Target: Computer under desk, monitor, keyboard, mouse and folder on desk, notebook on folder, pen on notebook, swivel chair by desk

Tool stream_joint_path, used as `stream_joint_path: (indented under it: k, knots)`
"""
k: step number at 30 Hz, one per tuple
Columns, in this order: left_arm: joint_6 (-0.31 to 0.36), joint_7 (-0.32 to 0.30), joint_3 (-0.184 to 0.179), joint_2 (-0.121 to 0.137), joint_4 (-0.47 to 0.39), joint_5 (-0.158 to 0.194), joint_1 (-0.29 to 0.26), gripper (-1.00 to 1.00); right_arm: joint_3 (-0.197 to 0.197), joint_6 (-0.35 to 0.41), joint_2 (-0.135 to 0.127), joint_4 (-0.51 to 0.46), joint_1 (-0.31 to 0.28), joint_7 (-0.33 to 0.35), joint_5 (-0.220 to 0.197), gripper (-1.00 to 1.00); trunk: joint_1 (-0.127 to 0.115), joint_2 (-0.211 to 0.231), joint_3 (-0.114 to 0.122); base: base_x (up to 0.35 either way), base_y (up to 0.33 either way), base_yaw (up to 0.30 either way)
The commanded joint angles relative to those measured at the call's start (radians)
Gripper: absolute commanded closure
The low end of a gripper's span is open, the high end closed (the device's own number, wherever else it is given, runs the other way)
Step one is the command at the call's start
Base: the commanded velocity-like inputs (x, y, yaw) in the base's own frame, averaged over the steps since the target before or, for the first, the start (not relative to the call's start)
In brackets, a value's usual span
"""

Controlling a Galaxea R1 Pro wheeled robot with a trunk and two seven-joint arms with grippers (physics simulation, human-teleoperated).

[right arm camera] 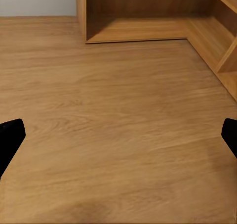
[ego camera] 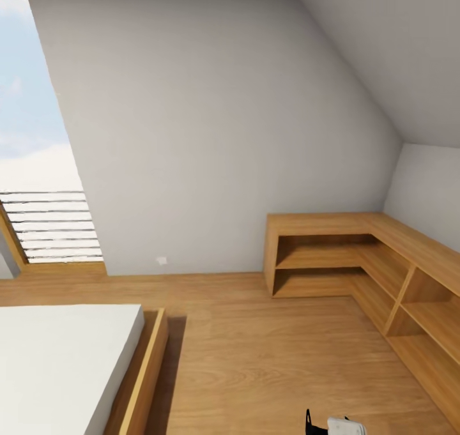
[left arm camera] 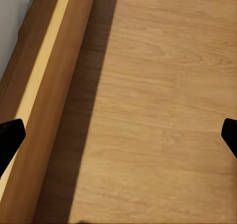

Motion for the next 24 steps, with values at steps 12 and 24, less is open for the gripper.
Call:
stream_joint_path:
  k: [12,24]
  knots:
    - [-0.003,0.008,-0.007,0.001,-0.001,0.01,0.0,-1.0,0.008,0.0,0.0,0.0,-0.001,-0.009,-0.001,-1.0,0.001,-0.001,-0.001,0.311,0.0,0.0]
    - [-0.003,0.008,-0.007,0.001,-0.001,0.01,0.0,-1.0,0.008,0.0,0.0,0.0,-0.001,-0.009,-0.001,-1.0,0.001,-0.001,-0.001,0.311,0.0,0.0]
